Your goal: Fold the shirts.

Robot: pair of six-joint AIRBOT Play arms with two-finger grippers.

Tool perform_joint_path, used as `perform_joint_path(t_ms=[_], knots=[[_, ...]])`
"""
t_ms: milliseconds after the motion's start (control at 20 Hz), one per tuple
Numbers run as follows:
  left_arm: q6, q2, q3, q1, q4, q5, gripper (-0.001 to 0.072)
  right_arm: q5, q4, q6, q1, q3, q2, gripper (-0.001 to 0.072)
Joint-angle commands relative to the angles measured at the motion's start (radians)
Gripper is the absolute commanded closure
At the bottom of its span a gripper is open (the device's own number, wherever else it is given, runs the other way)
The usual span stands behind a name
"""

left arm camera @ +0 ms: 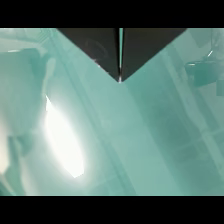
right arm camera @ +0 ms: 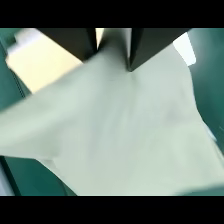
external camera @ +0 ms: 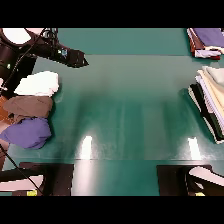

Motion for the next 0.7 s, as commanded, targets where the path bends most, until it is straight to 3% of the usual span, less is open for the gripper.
perform_joint_path(t_ms=[0,50,100,350,500,650], knots=[[0.001,0.000,0.000,0.000,0.001,0.000,0.0680,0.035,-0.169,0.024,-0.096,-0.165,0.081,0.0342],[0.001,0.000,0.000,0.000,0.001,0.000,0.0680,0.028,-0.182,0.024,-0.121,-0.203,0.100,0.0260],[0.001,0.000,0.000,0.000,0.001,0.000,0.0680,0.018,-0.178,0.024,-0.145,-0.231,0.114,0.0222],[0.001,0.000,0.000,0.000,0.000,0.003,0.0680,-0.008,0.006,0.038,-0.115,-0.208,0.123,0.0221],[0.000,0.000,0.000,0.000,0.001,0.013,0.0679,-0.016,0.147,0.054,0.045,-0.145,0.119,0.0221],[-0.001,0.000,0.000,0.000,0.000,0.001,0.0679,-0.018,0.179,0.056,0.291,-0.110,0.119,0.0221]])
